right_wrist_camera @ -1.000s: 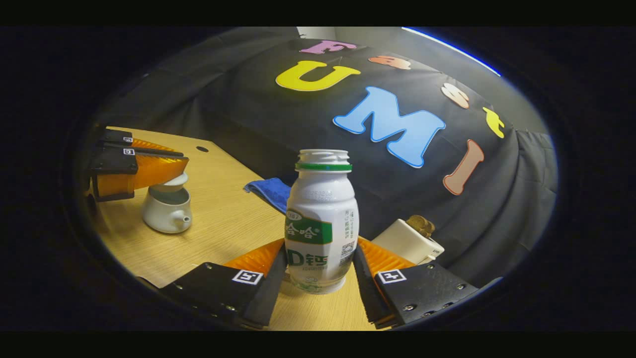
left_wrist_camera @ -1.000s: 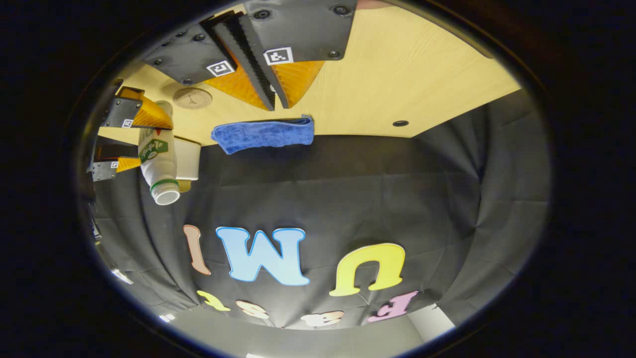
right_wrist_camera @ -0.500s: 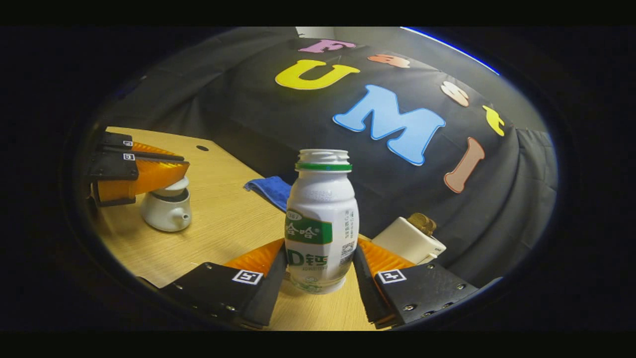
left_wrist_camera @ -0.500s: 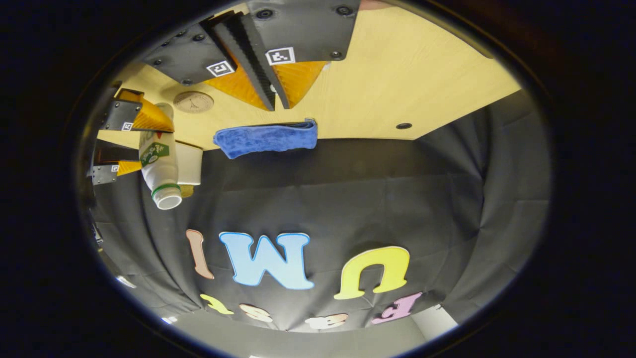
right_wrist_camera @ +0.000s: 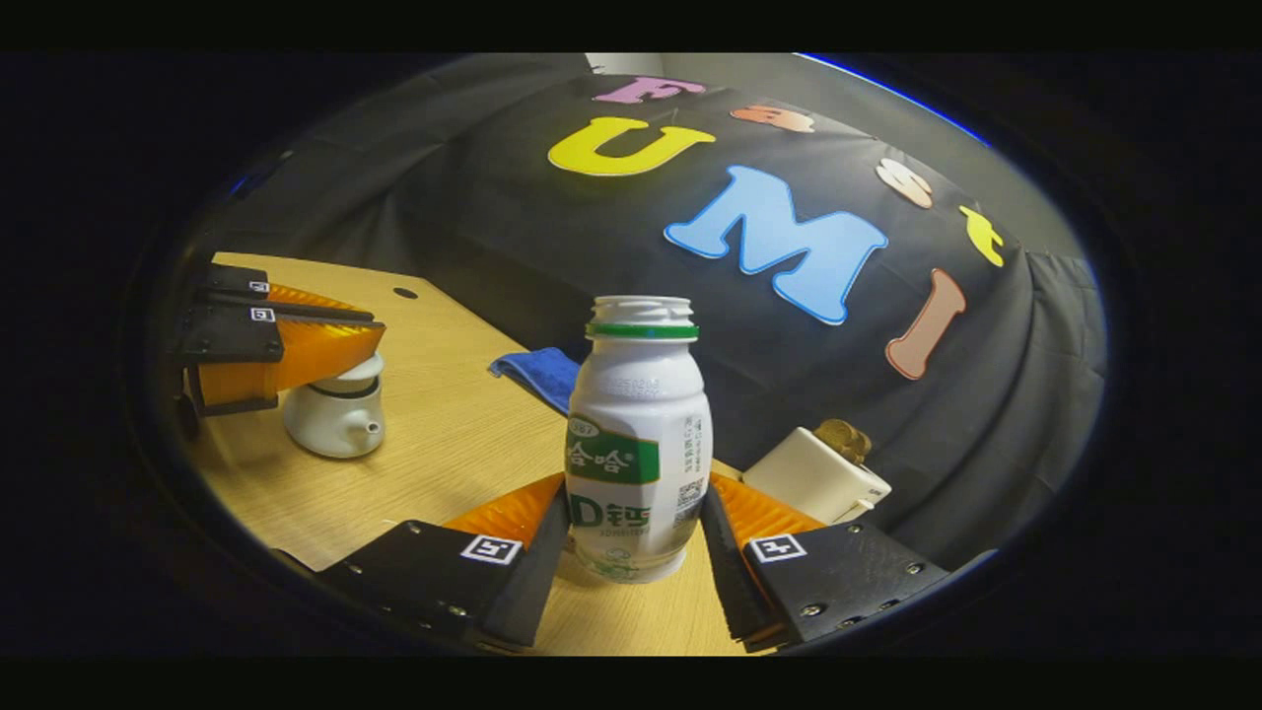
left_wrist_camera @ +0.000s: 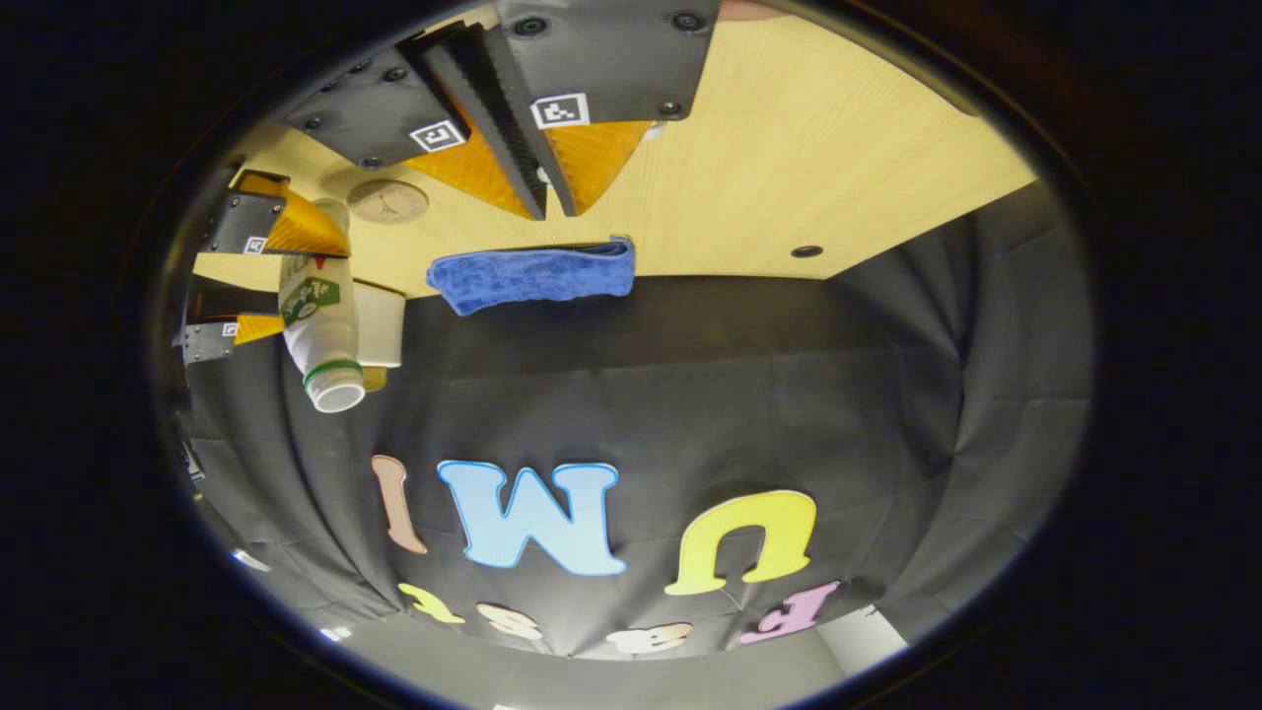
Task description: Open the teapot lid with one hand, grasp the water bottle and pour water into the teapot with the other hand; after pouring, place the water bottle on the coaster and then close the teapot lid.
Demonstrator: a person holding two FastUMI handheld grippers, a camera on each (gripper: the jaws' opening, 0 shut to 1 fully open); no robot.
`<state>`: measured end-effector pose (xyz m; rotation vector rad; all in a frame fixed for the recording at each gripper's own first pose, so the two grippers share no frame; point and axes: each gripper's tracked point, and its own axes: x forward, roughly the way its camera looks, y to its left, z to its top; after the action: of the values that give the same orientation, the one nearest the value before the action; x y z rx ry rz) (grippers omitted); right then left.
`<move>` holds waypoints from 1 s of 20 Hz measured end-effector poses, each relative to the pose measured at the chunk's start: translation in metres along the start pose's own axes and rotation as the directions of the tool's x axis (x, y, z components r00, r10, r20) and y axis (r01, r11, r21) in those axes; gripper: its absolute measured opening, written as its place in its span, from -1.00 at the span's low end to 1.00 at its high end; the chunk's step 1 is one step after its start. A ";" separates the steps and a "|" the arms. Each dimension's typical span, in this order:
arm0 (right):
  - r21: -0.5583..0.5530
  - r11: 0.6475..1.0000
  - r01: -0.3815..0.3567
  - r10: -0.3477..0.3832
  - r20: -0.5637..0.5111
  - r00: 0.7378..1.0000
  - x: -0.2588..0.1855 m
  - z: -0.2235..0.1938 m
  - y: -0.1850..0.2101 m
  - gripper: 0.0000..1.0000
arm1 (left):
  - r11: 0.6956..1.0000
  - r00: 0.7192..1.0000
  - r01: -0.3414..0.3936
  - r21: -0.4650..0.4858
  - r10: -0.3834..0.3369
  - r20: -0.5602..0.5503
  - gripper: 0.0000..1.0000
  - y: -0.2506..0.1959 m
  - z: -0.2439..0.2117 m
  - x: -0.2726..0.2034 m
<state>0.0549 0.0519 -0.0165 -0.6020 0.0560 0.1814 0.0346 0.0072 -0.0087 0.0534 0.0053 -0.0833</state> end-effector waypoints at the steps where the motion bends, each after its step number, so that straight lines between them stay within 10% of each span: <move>1: 0.001 1.000 -0.001 0.001 0.000 1.000 0.000 0.000 0.000 0.38 | 1.000 1.000 -0.005 0.004 0.005 0.000 -0.72 0.001 -0.001 0.001; 5: 0.001 1.000 -0.002 0.002 0.004 1.000 0.000 -0.001 0.000 0.39 | 1.000 1.000 -0.004 0.020 0.004 -0.019 -0.76 -0.002 -0.007 0.003; 6: 0.001 1.000 -0.003 0.003 0.003 1.000 0.000 -0.001 -0.001 0.38 | 1.000 1.000 -0.004 0.019 0.004 -0.018 1.00 -0.002 -0.006 0.004; 7: 0.001 1.000 -0.006 0.006 0.001 1.000 0.001 -0.002 -0.001 0.38 | 1.000 1.000 -0.004 0.014 0.004 -0.017 -0.75 -0.002 -0.007 0.004; 20: 0.007 1.000 -0.027 0.027 -0.016 1.000 0.005 -0.006 0.000 0.38 | 1.000 0.998 -0.018 0.002 0.018 -0.055 -0.71 -0.002 -0.012 0.006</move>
<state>0.0601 0.0490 -0.0215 -0.5961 0.0804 0.2025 0.0401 0.0049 -0.0212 0.0571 0.0594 -0.0640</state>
